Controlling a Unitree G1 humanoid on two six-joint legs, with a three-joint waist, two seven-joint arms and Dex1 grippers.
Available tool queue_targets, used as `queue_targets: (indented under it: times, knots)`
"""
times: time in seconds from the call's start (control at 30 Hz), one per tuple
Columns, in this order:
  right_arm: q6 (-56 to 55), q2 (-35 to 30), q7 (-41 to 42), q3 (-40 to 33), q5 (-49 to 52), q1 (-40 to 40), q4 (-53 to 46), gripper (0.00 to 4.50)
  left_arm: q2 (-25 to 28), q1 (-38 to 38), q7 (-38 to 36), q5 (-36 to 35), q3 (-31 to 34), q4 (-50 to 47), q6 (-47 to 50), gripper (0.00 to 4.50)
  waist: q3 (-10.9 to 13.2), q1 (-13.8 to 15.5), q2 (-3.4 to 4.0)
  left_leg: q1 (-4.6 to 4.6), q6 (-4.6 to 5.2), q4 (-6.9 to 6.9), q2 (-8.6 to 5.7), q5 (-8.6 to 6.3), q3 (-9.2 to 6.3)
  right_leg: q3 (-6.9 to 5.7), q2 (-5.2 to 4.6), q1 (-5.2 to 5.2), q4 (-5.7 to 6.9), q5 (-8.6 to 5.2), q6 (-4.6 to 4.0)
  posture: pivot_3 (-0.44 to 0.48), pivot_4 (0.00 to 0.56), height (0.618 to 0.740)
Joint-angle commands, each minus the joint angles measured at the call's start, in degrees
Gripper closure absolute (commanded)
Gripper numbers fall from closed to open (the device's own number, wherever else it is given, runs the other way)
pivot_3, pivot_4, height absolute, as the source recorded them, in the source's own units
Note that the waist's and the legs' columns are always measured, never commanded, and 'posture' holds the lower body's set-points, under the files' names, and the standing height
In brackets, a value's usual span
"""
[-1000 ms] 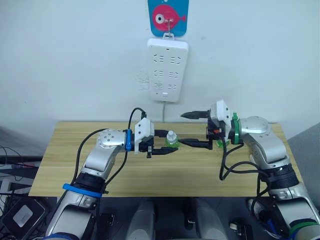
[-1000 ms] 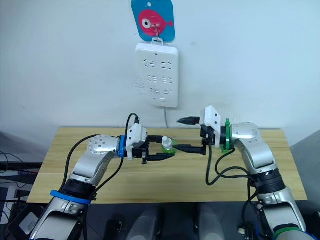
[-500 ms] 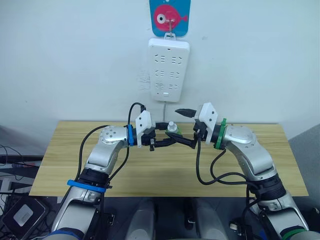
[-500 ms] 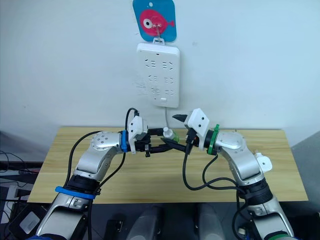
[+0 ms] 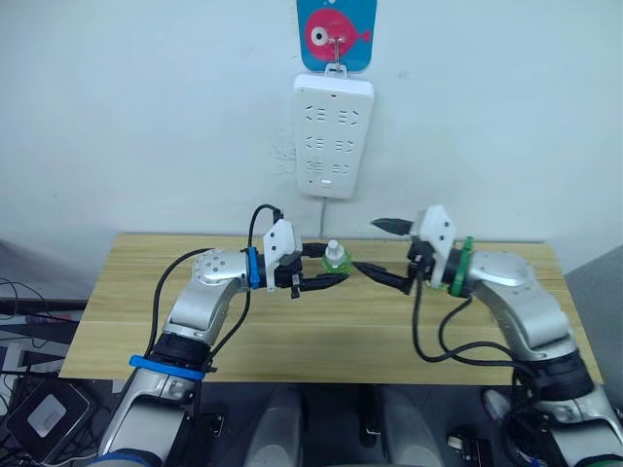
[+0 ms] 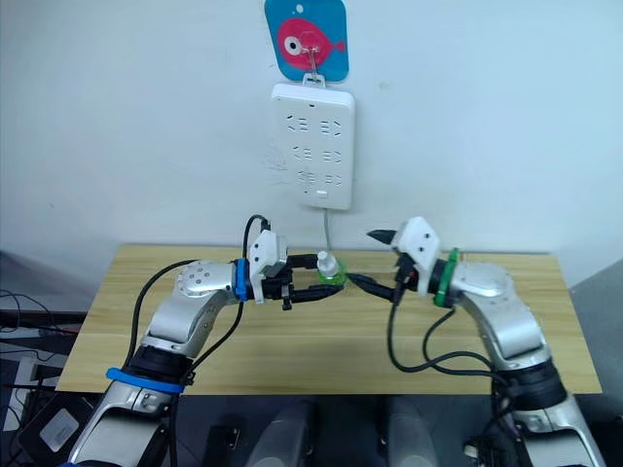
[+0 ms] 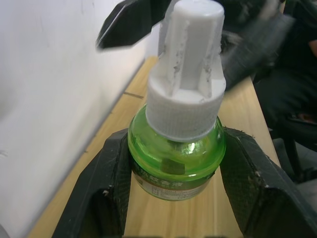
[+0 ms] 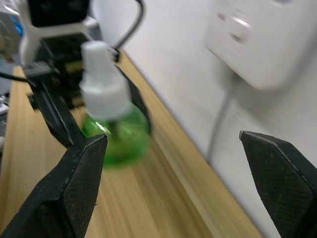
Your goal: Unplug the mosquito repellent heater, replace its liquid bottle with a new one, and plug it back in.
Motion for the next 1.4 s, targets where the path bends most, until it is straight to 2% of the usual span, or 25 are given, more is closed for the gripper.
queue_targets:
  times: [0.03,0.27,0.43,0.7,0.9,1.07,1.17,1.23,1.4]
  knots:
    - [0.93,0.72,1.67,0.48,3.7,0.3,-5.17,0.05,-0.04,-0.2,-0.11,-0.55,0.24,-2.3,-0.53,2.27,-0.01,-0.32,0.0,0.01,0.0,0.0,0.04,0.0,0.02,-0.01,0.02,0.0,0.02,0.0,0.0,0.071,0.216,0.74]
    - [-0.41,8.04,-3.85,6.36,-0.97,-3.14,-2.65,0.05,-0.78,-1.13,-0.11,-0.25,-0.1,-1.71,-0.75,2.27,-0.07,-0.62,-0.01,0.02,0.0,0.02,0.04,0.0,0.03,-0.01,0.02,0.0,0.04,0.0,0.0,0.074,0.214,0.74]
    - [-2.31,11.07,-7.39,7.42,-4.67,-5.15,1.53,0.05,-0.65,-0.62,-0.26,-0.31,-0.23,-2.45,-0.58,2.27,-0.1,-0.63,-0.02,0.01,-0.01,0.02,0.0,0.0,0.0,0.0,0.01,-0.01,0.01,0.0,0.0,0.076,0.215,0.74]
    - [-2.81,5.58,-4.32,3.48,-3.95,-3.81,1.16,0.05,-0.49,-0.58,-0.21,-0.29,-0.06,-2.13,-0.54,2.27,-0.1,-0.57,-0.02,-0.01,0.0,0.01,-0.02,0.0,0.0,0.0,0.0,-0.02,0.01,0.0,0.0,0.072,0.223,0.74]
    - [1.07,0.89,1.15,0.24,4.04,-1.44,-3.57,0.05,-0.52,-1.11,-0.23,-0.22,0.05,-1.03,-1.06,2.27,-0.1,-0.6,-0.02,-0.01,0.0,0.01,-0.02,0.0,0.02,0.01,0.0,-0.02,0.01,0.0,0.0,0.057,0.228,0.74]
    - [6.92,3.33,0.22,0.53,10.05,-1.2,-6.4,0.05,-0.74,-1.86,-0.46,0.12,0.03,0.15,-1.68,2.27,-0.1,-1.1,-0.02,0.01,0.0,0.01,0.04,0.0,0.03,-0.01,0.01,-0.01,0.05,0.0,0.0,0.057,0.229,0.74]
    - [7.67,5.54,-2.1,1.72,9.05,-2.35,-6.54,0.66,-0.83,-2.0,-0.46,0.09,-0.07,-0.01,-1.52,2.27,-0.1,-1.12,-0.02,0.02,0.0,0.02,0.05,0.0,0.04,-0.01,0.01,-0.01,0.06,0.0,0.0,0.058,0.231,0.74]
    - [7.96,6.46,-2.91,2.56,8.52,-2.7,-6.9,1.32,-0.71,-1.81,-0.5,0.02,-0.09,-0.35,-1.36,2.27,-0.1,-1.08,-0.02,0.01,0.0,0.03,0.03,0.0,0.03,0.0,0.01,-0.01,0.05,0.0,0.0,0.061,0.233,0.74]
    - [7.77,7.59,-3.97,4.19,7.48,-3.19,-6.53,1.32,-0.49,-1.55,-0.63,0.0,-0.07,-0.48,-1.37,2.27,-0.1,-1.06,-0.02,0.0,0.0,0.02,0.0,0.0,0.0,0.0,0.0,-0.01,0.02,0.0,0.0,0.063,0.235,0.74]
